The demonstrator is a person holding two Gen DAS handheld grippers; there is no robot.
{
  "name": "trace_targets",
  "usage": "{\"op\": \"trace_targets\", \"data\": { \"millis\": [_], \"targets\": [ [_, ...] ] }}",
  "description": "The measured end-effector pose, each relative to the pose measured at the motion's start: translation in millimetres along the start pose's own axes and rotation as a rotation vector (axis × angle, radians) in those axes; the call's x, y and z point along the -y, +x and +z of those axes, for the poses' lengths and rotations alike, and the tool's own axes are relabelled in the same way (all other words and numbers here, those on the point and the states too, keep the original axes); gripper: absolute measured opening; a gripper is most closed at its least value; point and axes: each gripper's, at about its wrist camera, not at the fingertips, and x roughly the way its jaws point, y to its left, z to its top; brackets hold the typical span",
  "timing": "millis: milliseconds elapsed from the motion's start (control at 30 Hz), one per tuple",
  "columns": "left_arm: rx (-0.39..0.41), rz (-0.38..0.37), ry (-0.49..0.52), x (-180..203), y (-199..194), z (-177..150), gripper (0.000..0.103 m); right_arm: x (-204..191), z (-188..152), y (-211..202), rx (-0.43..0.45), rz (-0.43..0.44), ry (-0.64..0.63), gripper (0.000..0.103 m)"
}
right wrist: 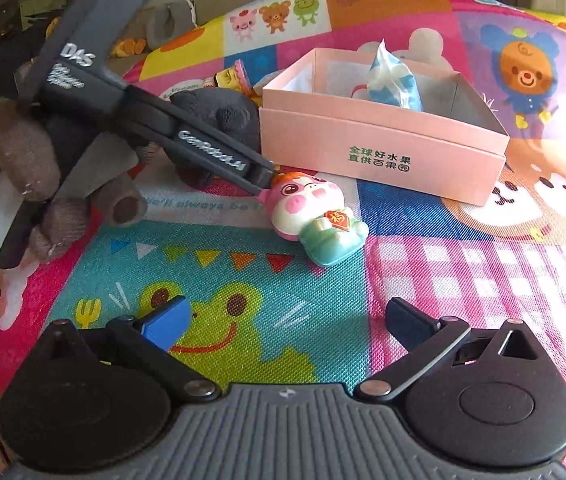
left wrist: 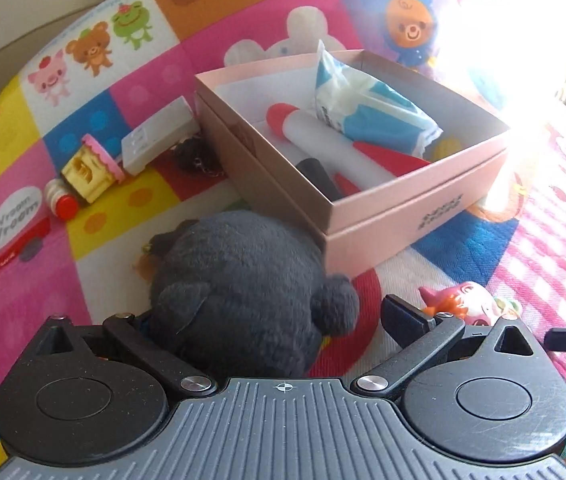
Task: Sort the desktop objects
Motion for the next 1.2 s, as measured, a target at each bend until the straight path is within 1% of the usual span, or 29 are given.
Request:
{"op": "trace_targets", "data": {
  "millis": [100,267,333,367,467,533,600,667,800,900,1033,1067,1133,1167,1200],
  "targets": [
    [0.015,-0.005,0.022,6,6,10,0.103,-3,2,2,0.003,-0.001,0.002,0.103],
    [0.053,-0.046,0.162,33,6,20,0.103,-3,3,2,0.008,0.000,0.005,0.103],
    [0.066,-0.040,0.204,43,5,18,0.103,-3,3,1,0.008,0.000,0.006,0.103],
    [0.065,-0.034,0.209,44,5,17,0.103,-4,3,1,0.009,0.000,0.007,0.103],
    [0.049,-0.021,0.176,39,1,9,0.103,-4,4,0,0.010,0.004,0.011,0.103],
    [0.017,-0.008,0.133,31,1,0,0.103,-4,4,0,0.011,0.002,0.011,0.103],
    [0.016,-0.018,0.073,18,-5,-12,0.103,-4,3,-1,0.011,0.000,0.012,0.103],
    [0.015,-0.010,0.039,8,-13,-21,0.103,-4,2,-2,0.014,-0.005,0.016,0.103],
    [0.027,0.041,0.016,-9,-32,-40,0.103,1,0,-5,0.028,-0.051,0.067,0.103],
    [0.023,0.071,-0.027,-26,-42,-50,0.103,10,-1,-7,0.040,-0.045,0.109,0.103],
    [0.035,0.144,-0.082,-47,-50,-55,0.103,10,0,-6,0.039,-0.062,0.114,0.103],
    [0.043,0.135,-0.081,-49,-52,-56,0.103,11,0,-7,0.040,-0.062,0.116,0.103],
    [0.053,0.068,-0.077,-48,-58,-59,0.103,12,0,-8,0.043,-0.077,0.129,0.103],
    [0.059,0.046,-0.075,-45,-61,-59,0.103,13,-1,-10,0.046,-0.094,0.146,0.103],
    [0.066,0.033,-0.070,-39,-63,-59,0.103,18,-1,-12,0.049,-0.092,0.167,0.103]
  ]
}}
